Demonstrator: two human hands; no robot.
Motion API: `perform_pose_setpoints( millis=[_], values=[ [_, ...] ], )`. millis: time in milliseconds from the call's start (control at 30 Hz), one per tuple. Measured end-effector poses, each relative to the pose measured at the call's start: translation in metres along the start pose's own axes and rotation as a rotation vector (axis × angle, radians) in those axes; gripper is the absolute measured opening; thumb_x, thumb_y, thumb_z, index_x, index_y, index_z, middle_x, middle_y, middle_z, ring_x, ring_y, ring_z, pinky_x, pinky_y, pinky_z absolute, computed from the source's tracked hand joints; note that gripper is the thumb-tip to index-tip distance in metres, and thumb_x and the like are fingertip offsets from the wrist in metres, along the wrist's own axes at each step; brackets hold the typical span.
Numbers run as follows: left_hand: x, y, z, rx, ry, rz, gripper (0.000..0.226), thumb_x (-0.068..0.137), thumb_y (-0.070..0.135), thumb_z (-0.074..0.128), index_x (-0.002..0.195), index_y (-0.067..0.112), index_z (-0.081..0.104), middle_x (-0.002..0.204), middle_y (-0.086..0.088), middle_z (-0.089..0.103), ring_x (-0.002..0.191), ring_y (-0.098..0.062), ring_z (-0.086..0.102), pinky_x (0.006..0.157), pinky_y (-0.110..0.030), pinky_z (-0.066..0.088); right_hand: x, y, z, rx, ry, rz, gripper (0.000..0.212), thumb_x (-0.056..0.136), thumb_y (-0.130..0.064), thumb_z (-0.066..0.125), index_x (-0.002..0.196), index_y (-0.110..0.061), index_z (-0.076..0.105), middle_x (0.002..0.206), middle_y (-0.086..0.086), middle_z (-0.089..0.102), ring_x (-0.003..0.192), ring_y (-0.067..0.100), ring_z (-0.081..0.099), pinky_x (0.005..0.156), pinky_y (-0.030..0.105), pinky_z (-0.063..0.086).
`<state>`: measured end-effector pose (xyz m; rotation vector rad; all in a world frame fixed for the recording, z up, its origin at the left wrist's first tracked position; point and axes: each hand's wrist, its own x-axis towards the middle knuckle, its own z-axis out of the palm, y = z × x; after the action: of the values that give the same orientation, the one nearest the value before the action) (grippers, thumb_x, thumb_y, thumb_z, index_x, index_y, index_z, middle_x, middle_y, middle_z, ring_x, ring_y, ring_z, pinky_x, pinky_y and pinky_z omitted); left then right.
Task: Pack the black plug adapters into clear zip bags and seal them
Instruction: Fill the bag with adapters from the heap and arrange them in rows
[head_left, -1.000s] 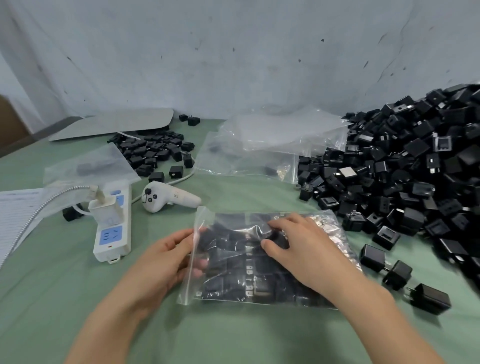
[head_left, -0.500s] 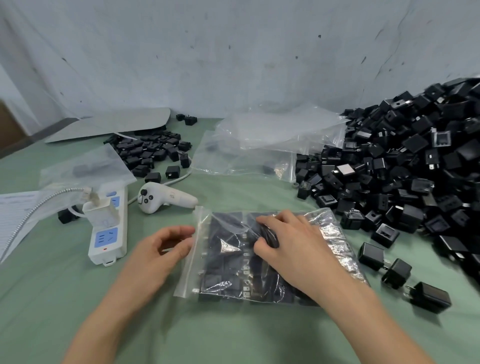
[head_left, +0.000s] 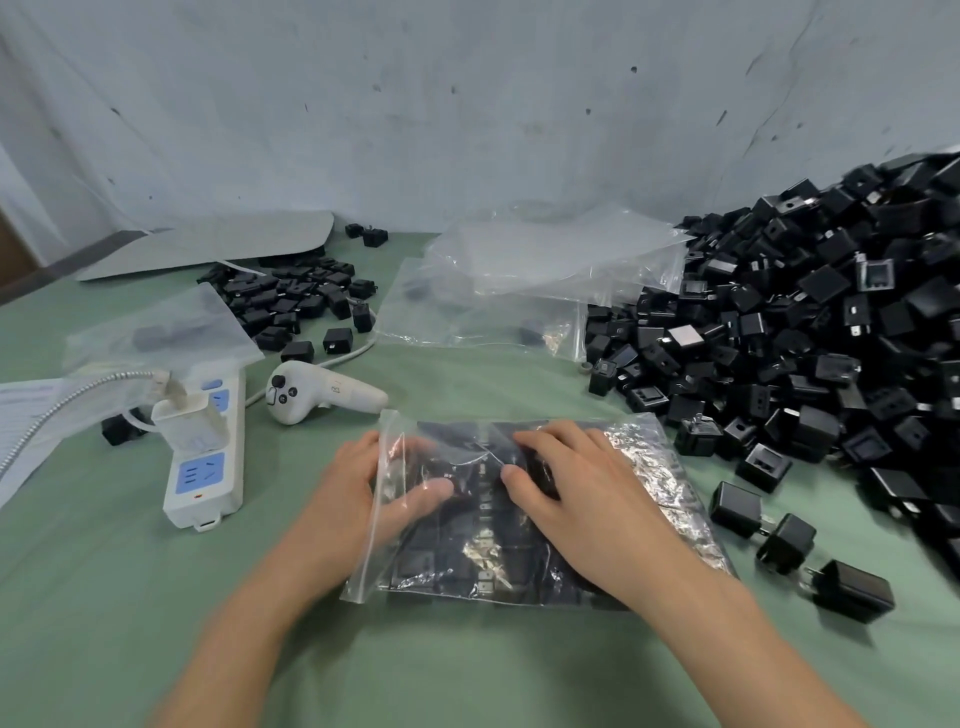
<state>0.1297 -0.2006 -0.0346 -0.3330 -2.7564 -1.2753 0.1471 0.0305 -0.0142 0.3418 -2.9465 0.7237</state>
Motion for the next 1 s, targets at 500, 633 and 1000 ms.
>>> perform_pose_setpoints(
  millis=[500, 633, 1000],
  values=[
    [0.011, -0.01, 0.009, 0.021, 0.04, 0.115, 0.03, 0.092, 0.032, 0.055, 0.115, 0.052, 0.057, 0.116, 0.02, 0.058, 0.11, 0.002, 0.054, 0.092, -0.025, 0.047, 0.001, -0.001, -0.001, -0.011, -0.008, -0.001, 0.05, 0.101, -0.055, 0.037, 0.144, -0.032, 0.046, 0.135, -0.015, 0.049, 0.129, 0.011, 0.037, 0.115, 0.034, 0.028],
    [0.006, -0.013, 0.006, 0.03, -0.017, 0.053, 0.035, 0.083, 0.05, 0.045, 0.117, 0.051, 0.054, 0.127, 0.023, 0.054, 0.116, 0.017, 0.043, 0.087, -0.01, 0.038, -0.001, 0.0, 0.001, 0.004, -0.003, -0.005, 0.049, 0.101, -0.055, 0.037, 0.144, -0.032, 0.045, 0.136, -0.017, 0.047, 0.13, 0.009, 0.035, 0.117, 0.033, 0.025],
    [0.014, -0.01, 0.009, 0.016, -0.002, 0.163, 0.041, 0.086, 0.078, 0.044, 0.093, 0.045, 0.067, 0.1, 0.022, 0.055, 0.1, 0.0, 0.056, 0.079, -0.019, 0.04, -0.003, 0.001, 0.002, 0.01, -0.014, -0.005, 0.05, 0.101, -0.054, 0.036, 0.145, -0.031, 0.044, 0.138, -0.015, 0.047, 0.132, 0.011, 0.035, 0.117, 0.034, 0.025]
  ],
)
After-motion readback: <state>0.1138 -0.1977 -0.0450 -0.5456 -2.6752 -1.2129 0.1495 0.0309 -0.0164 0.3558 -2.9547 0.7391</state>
